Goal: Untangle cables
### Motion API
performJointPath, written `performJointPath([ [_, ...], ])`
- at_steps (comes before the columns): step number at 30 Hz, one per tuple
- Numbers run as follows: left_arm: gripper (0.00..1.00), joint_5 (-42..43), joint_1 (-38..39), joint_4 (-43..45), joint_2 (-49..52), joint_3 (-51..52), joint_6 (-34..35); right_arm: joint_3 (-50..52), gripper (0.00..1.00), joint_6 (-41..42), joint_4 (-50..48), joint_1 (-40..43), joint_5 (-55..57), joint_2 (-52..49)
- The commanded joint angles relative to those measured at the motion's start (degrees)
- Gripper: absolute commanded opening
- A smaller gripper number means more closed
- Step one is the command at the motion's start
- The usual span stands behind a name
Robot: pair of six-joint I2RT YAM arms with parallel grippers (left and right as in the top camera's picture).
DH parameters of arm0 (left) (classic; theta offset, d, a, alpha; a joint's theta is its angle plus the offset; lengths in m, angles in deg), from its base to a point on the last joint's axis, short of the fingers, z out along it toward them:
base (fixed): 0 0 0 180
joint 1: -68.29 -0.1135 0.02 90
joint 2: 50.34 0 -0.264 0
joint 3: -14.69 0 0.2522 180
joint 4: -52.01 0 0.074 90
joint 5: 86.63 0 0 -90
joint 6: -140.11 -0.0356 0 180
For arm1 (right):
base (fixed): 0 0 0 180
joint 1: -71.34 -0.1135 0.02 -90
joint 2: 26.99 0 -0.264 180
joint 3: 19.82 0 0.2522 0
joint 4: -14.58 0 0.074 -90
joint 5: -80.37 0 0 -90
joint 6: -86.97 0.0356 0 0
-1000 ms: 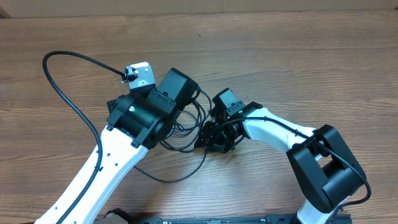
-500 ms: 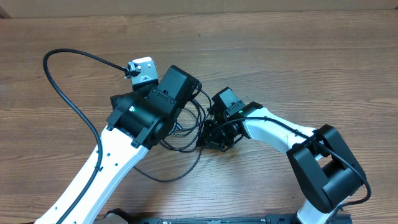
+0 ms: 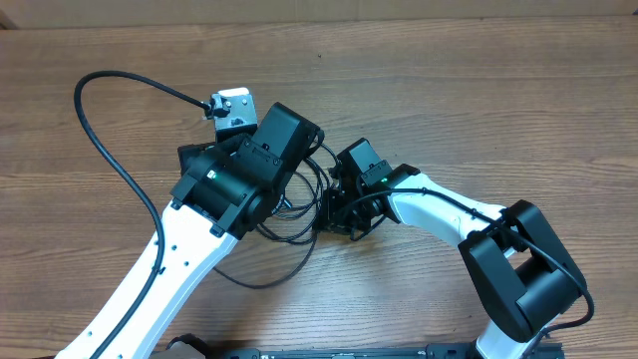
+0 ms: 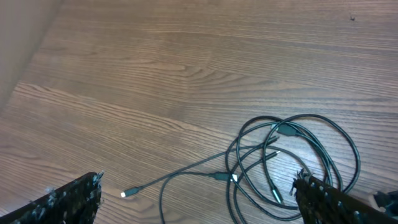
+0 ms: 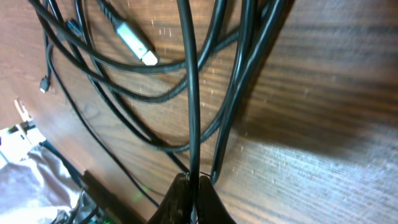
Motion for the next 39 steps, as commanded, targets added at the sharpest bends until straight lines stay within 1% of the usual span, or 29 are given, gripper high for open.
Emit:
performJointPath([
  [1, 1.0, -1.84, -1.29, -0.24, -0.44, 0.28, -1.42, 0.24, 0.04, 1.6, -0.92, -0.26, 3.5, -0.33],
  [11, 1.0, 0.02, -4.09, -1.88, -0.44, 0.28, -1.38, 0.07, 0.04, 2.6, -5.03, 1.97, 4.04, 0.15],
  [16, 0.99, 0.5, -5.25, -3.04, -0.44, 0.28, -1.33, -0.35, 0.04, 2.49, -5.86, 4.57, 4.28, 2.82],
  [22, 1.0, 1.46, -5.66, -2.64, -0.44, 0.28, -1.14, -2.67, 0.04, -1.7, -4.35, 8.37, 4.92, 8.5],
  [26, 1.0, 1.49, -5.73, -2.6, -0.44, 0.28, -1.14, -6.4, 0.04, -4.15, 1.25, 9.86, 9.31, 12.79],
  [29, 1.0, 1.7, -5.73, -2.34, -0.44, 0.28, -1.14, -10.82, 0.04, -6.47, 7.48, 9.99, 14.64, 15.37],
  [34, 1.0, 1.88, -5.73, -2.25, -0.44, 0.28, -1.14, -21.0, 0.04, -8.31, 19.67, 9.99, 23.26, 17.03],
  [39, 1.0, 2.93, -5.73, -2.01, -0.44, 0.28, -1.11, -32.63, 0.04, -11.3, 28.48, 9.99, 30.91, 17.0],
])
